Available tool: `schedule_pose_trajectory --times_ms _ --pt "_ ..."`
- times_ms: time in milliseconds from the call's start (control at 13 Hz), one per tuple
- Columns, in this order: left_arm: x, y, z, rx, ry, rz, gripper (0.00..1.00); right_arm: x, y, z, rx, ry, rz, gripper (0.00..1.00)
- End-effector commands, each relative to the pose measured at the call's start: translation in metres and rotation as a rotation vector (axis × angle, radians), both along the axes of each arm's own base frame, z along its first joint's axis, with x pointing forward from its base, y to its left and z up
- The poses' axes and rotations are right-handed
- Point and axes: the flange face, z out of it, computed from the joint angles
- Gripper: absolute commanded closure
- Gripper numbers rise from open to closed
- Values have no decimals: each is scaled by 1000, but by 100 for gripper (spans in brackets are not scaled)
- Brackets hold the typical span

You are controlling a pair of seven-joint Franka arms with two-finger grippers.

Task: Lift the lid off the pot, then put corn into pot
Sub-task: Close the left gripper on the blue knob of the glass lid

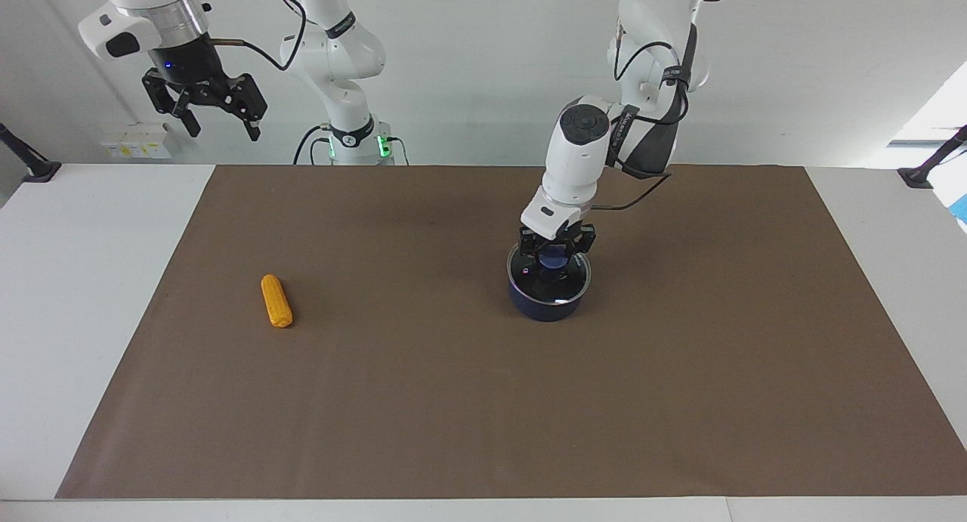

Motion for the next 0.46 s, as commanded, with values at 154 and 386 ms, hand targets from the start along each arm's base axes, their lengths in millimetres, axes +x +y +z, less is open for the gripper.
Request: schedule_pose_trajectory --times_ms 154,386 --pt "4 3 27 -16 -23 9 100 -3 -2 3 -8 2 19 0" --pt "14 14 56 -2 -16 20 100 -3 -2 3 -8 2 19 0"
